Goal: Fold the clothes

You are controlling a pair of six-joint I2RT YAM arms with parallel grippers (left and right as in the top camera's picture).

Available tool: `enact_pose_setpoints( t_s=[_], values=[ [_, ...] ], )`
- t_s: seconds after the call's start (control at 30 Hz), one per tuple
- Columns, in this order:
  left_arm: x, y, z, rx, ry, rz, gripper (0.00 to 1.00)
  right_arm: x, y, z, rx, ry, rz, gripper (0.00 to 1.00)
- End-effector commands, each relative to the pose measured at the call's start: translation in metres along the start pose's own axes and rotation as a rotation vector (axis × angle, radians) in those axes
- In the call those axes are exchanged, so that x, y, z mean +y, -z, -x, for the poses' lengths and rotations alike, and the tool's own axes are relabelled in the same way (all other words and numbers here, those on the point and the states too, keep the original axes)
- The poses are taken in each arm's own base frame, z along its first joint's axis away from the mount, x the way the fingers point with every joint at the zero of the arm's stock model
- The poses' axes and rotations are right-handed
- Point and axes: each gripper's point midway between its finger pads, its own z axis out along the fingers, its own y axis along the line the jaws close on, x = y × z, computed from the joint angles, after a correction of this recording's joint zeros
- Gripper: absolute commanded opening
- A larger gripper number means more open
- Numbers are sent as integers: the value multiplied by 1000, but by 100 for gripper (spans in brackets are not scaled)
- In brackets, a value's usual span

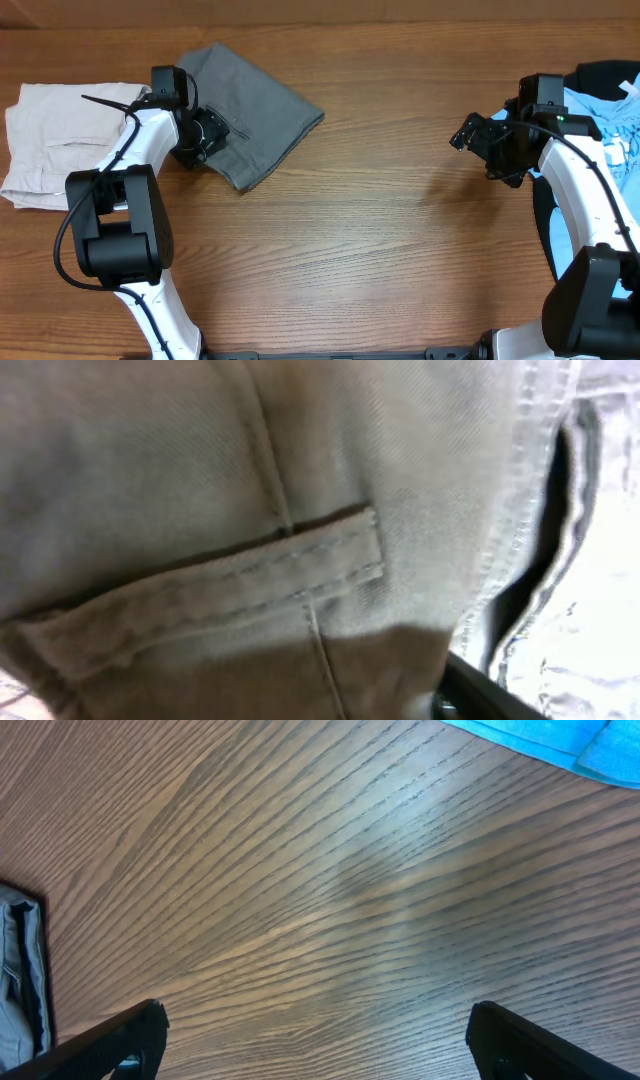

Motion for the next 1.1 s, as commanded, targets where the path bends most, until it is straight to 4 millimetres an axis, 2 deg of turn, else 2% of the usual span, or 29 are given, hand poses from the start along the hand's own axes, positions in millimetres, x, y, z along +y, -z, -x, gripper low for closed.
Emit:
enact_pose_setpoints(
  t_s=[0.0,0.1,0.17,0.3,0.43,0.6,0.73,1.07],
  values=[
    [3,-5,-10,21,-7,12,50,2,3,4,-16,8,4,100],
    [1,-5,-7,12,-38,6,13,2,3,4,-16,8,4,100],
    [-1,-5,-5,0,-95,-4,5,2,3,4,-16,8,4,100],
    [-9,4,8,-41,-283,-6,5,2,3,4,-16,8,4,100],
    [-4,19,26,-91,-355,83,5,2,3,4,-16,8,4,100],
    [-11,54,53,-154,-488,166,4,2,3,4,-16,8,4,100],
    [-14,74,66,-189,-562,213,5,2,3,4,-16,8,4,100],
    [5,123,108,-336,-632,477,4,2,3,4,-16,8,4,100]
  ],
)
